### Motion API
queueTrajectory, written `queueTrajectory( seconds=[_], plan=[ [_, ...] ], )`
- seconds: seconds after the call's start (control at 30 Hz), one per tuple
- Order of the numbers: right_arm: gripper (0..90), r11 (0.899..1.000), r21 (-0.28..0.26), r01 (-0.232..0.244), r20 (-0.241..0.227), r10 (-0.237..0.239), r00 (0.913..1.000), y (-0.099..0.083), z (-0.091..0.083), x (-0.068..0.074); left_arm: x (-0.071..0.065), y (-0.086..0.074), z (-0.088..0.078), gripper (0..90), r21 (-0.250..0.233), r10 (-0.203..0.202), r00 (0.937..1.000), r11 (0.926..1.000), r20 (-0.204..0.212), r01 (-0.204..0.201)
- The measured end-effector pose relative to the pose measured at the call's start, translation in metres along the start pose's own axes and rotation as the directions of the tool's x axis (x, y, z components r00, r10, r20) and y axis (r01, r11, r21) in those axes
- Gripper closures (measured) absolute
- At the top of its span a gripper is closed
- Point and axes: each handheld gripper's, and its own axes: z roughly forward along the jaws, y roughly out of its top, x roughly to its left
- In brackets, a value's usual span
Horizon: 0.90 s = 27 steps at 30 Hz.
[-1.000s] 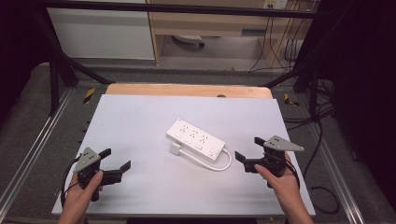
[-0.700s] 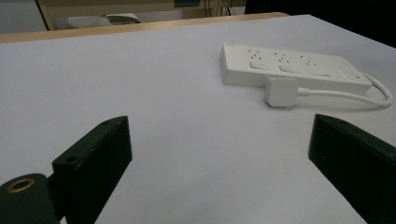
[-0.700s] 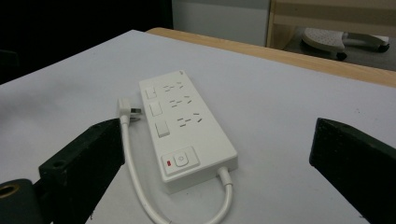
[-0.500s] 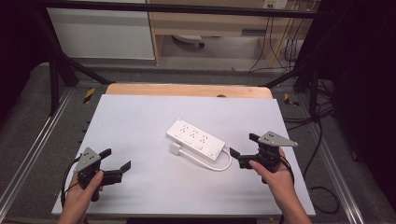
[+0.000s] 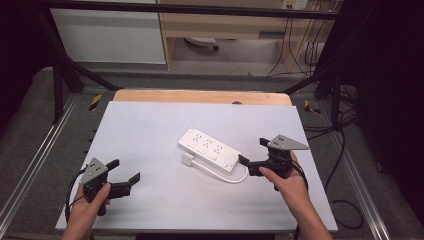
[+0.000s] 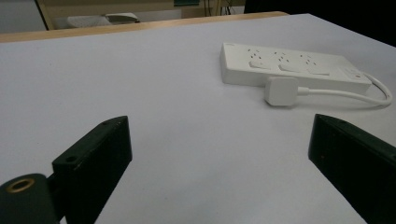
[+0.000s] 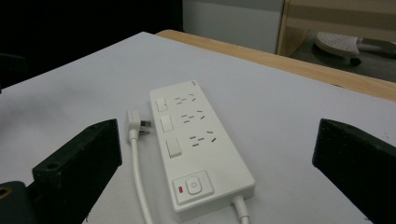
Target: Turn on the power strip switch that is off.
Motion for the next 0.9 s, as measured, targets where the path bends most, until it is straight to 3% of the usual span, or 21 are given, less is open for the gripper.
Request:
queueTrajectory(
  seconds=[0.9],
  plan=[
    [4.9,0.999,0.037,-0.014,-0.004,0.014,0.9999,0.006,0.034,0.0,0.0,0.0,0.0,6.3,0.002,0.012,0.9999,0.9999,-0.006,-0.012]
  ],
)
